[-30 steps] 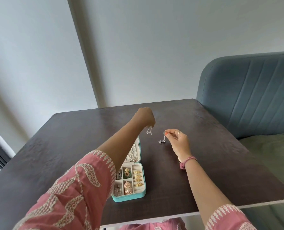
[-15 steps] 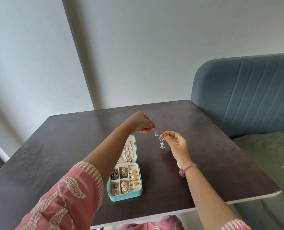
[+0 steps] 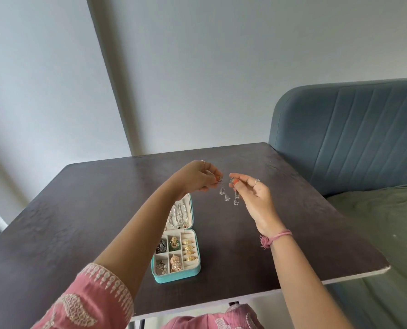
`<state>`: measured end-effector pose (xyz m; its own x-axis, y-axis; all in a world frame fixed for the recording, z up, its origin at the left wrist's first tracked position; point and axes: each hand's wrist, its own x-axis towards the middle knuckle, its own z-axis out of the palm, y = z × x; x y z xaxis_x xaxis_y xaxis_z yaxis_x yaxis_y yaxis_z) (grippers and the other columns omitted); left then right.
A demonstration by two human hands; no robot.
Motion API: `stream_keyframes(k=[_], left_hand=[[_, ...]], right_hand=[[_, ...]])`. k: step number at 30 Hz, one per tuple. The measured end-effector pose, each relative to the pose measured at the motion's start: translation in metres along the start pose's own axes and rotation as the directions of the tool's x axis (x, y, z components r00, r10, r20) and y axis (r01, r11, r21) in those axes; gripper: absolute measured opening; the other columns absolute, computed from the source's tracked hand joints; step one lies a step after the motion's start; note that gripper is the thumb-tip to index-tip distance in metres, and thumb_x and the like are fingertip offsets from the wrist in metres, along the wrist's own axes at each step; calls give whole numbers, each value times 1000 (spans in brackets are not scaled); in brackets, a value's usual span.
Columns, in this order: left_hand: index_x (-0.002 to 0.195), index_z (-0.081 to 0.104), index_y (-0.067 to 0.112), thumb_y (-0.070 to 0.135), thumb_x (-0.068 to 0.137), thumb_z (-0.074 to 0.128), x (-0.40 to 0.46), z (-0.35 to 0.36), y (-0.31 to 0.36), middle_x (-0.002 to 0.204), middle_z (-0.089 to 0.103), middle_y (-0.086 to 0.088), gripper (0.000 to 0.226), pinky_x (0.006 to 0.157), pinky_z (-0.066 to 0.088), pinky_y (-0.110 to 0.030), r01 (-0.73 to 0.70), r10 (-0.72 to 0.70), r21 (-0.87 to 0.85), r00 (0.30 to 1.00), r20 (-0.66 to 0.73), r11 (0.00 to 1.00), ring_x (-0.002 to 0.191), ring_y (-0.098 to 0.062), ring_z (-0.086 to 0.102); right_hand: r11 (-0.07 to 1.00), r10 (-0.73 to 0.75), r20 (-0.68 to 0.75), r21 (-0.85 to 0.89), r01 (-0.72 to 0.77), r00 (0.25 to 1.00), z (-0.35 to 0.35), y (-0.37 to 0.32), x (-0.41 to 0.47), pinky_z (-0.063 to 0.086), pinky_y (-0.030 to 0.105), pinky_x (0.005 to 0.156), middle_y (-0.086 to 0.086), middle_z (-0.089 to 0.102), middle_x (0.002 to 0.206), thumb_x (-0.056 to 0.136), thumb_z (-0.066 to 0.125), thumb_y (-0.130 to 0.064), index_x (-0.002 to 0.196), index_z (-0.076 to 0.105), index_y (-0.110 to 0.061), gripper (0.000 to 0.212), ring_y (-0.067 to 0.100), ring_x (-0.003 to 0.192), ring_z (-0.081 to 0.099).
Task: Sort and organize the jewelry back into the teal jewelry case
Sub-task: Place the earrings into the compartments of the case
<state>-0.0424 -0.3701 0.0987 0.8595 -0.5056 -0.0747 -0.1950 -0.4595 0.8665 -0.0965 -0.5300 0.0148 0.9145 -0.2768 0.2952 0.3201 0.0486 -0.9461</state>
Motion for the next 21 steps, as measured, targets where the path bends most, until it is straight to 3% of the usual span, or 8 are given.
stream_keyframes(k=[3,7,11,15,18,21], left_hand=[[97,63,12,2,91,51,-8,1,6,93,68,-6,16,67,48,-20,-27,33,115,998,-45,993,78,-10,62],[92,67,15,8,89,54,-18,-1,10,99,72,-13,15,67,48,-22,-46,59,149,995,-82,988,79,-13,60],[92,67,15,10,88,56,-27,-5,8,89,71,-6,14,65,47,-21,-66,77,85,988,-132,994,77,-11,61],[96,69,12,10,89,56,-38,-8,4,84,68,4,15,65,47,-18,-72,73,10,983,-168,997,78,-7,62],[94,70,15,10,88,58,-46,-12,-1,89,70,1,15,65,47,-15,-70,65,-25,980,-186,997,80,-8,62],[96,71,15,9,86,63,-56,-15,-6,98,72,-8,14,68,47,-17,-80,72,-38,979,-191,996,81,-9,61]], right_hand=[[1000,1,19,20,-2,1000,5,-13,-4,47,11,77,-1,72,95,92,60,-9,104,69,-19,18,-1,86,65],[1000,-3,39,5,3,999,8,-24,-7,49,12,79,-1,74,97,90,63,-9,104,70,-16,17,4,93,68],[1000,19,65,-17,-17,998,10,-32,-9,48,12,78,-6,75,93,89,65,-10,97,71,-21,15,3,93,68],[999,48,87,-31,-45,995,12,-39,-13,48,12,78,-1,75,98,88,66,-11,95,72,-21,14,4,94,67],[997,72,89,-47,-68,993,15,-43,-17,44,6,68,-3,75,95,89,65,-12,97,72,-19,13,-5,85,65],[993,110,100,-48,-106,989,17,-45,-21,43,8,72,-4,75,93,90,64,-15,96,72,-21,12,-7,86,64]])
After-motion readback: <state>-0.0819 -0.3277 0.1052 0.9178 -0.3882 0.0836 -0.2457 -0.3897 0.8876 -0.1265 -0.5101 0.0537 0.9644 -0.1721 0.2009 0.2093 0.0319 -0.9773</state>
